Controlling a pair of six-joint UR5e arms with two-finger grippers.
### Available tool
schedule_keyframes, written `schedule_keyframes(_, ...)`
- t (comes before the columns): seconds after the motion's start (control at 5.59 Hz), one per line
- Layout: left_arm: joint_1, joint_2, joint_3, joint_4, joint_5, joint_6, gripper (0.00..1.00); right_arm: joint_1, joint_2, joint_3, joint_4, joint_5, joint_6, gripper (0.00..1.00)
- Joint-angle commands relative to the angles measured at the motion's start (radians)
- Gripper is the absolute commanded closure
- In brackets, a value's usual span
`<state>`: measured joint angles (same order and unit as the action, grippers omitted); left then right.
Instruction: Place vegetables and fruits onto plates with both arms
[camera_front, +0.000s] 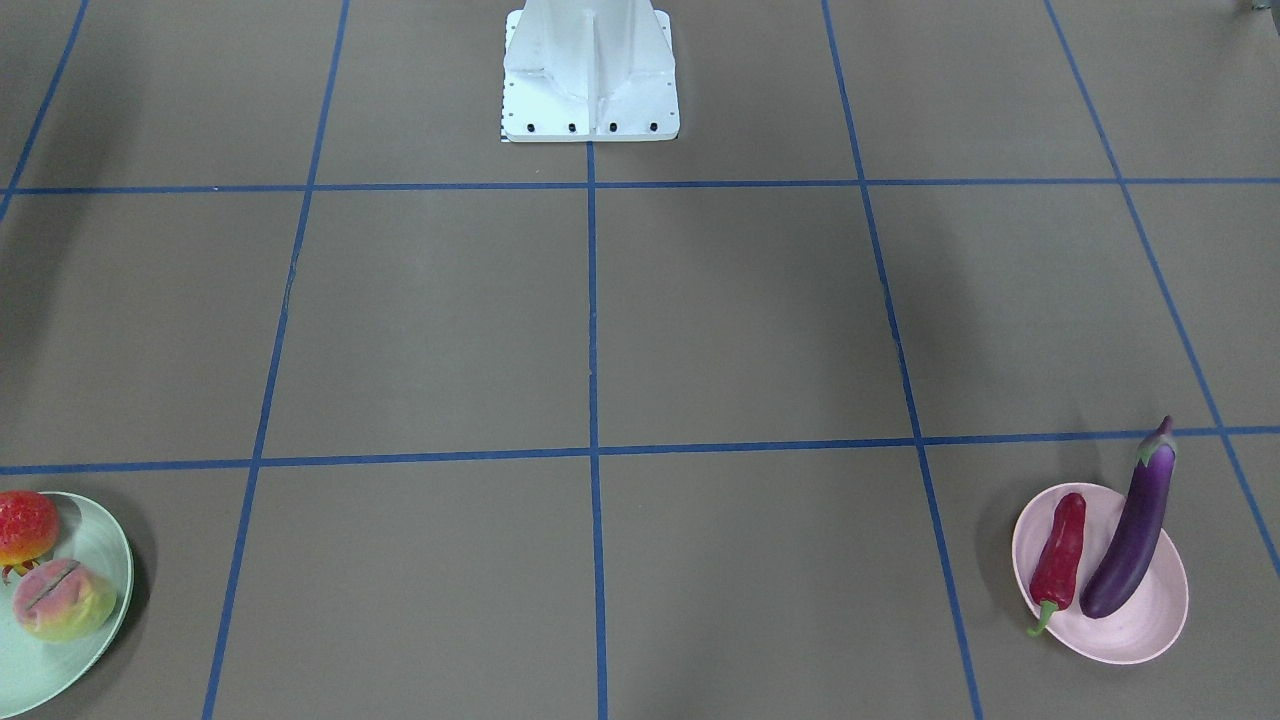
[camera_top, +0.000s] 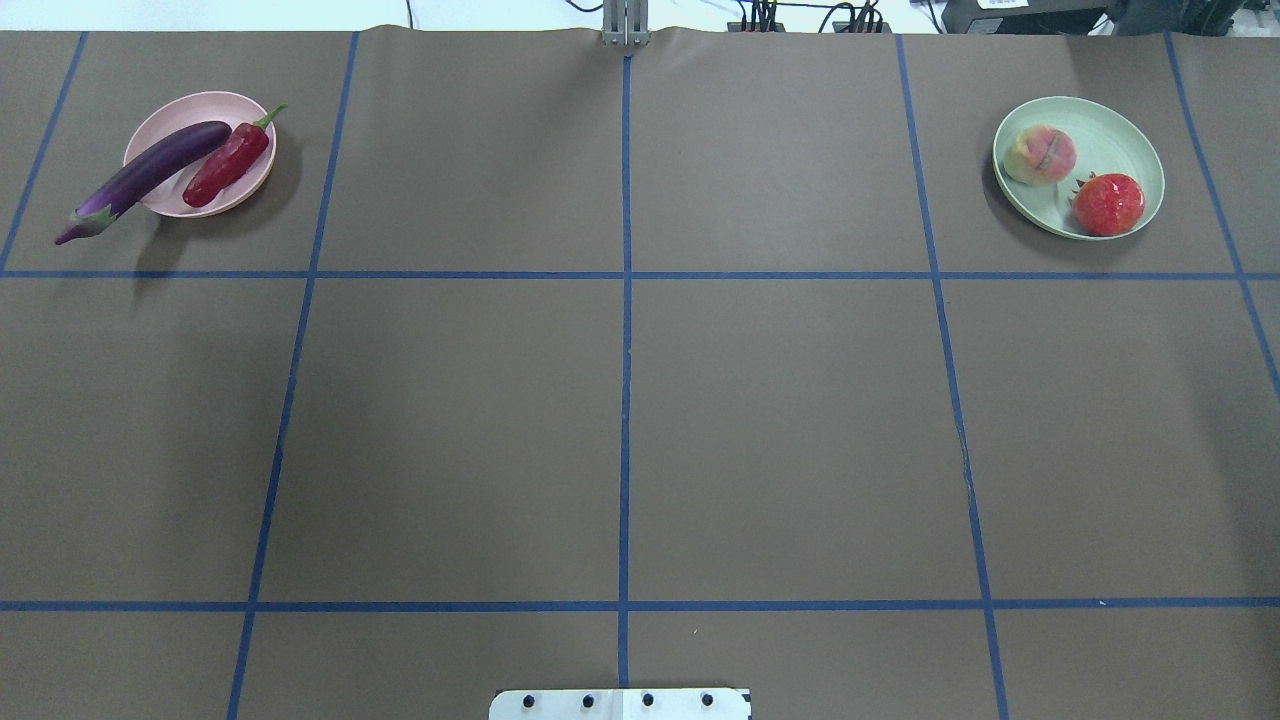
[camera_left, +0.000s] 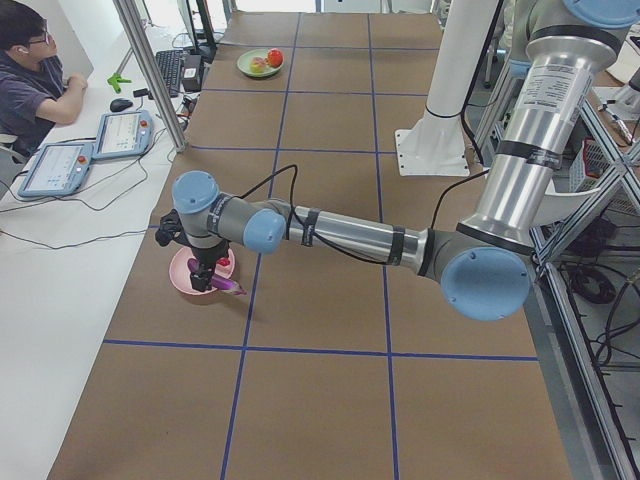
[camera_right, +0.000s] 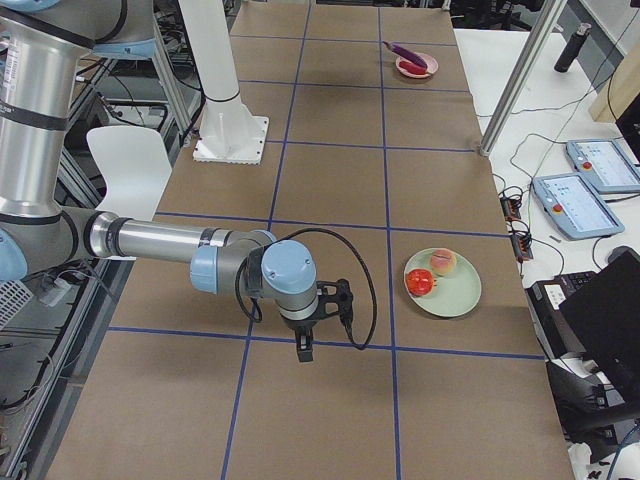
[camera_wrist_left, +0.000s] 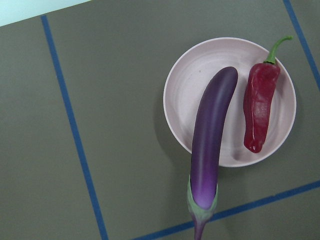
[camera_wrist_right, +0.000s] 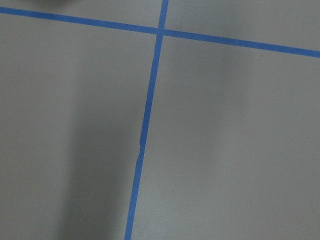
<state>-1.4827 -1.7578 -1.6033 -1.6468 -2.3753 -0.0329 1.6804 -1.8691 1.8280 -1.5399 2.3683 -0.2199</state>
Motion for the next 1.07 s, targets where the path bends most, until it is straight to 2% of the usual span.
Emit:
schedule_keyframes(0.0, -0.04, 0.296, -0.272, 0.085, 0.005, 0.037, 0.0, 0.001, -0.001, -0.006, 0.001, -0.001, 0.001, 0.0)
schedule_keyframes(0.36, -0.135, 0.51, -0.267, 0.033, -0.004, 0.048, 0.0, 0.001, -0.004, -0.003, 0.003, -0.001, 0.001, 0.0)
schedule_keyframes(0.54, -0.177, 0.524, -0.276, -0.008, -0.004, 0.048, 0.0, 0.001, -0.002, -0.001, 0.003, -0.003, 0.001, 0.0)
schedule_keyframes(0.89, -0.174, 0.506, -0.277, -0.001, -0.007, 0.044, 0.0, 0.004, -0.001, 0.005, 0.003, 0.0, 0.002, 0.0)
